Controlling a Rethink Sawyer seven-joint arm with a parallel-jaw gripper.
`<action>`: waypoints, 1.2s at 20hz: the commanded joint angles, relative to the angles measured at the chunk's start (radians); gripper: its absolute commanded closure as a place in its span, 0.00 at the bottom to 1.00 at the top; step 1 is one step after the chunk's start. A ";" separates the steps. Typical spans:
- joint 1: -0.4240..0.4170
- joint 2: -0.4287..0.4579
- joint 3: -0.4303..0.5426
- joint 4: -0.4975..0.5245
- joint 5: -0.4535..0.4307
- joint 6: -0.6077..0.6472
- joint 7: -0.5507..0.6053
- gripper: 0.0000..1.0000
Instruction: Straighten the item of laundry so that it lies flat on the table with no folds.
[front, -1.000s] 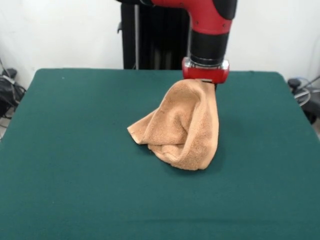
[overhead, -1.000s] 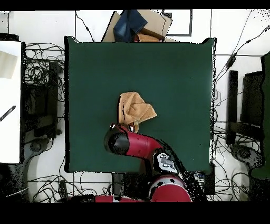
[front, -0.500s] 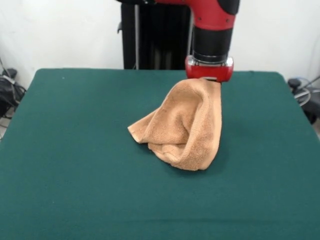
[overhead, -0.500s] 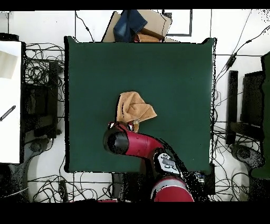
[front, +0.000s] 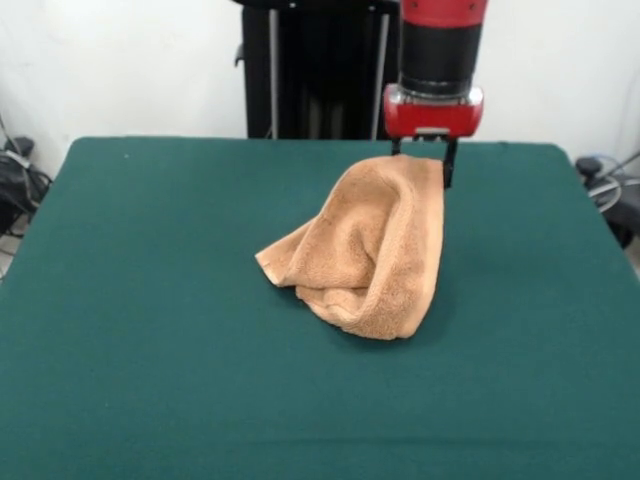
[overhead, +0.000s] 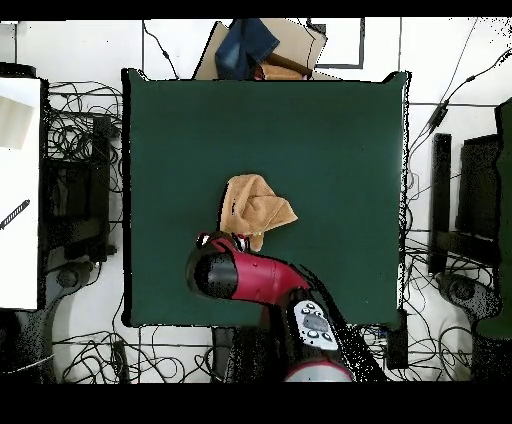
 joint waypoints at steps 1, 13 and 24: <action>0.083 -0.121 0.019 0.003 0.063 0.207 0.202 0.00; 0.065 -0.065 0.051 -0.042 0.047 0.158 0.191 0.00; 0.069 -0.014 0.037 -0.093 0.030 0.162 0.179 0.00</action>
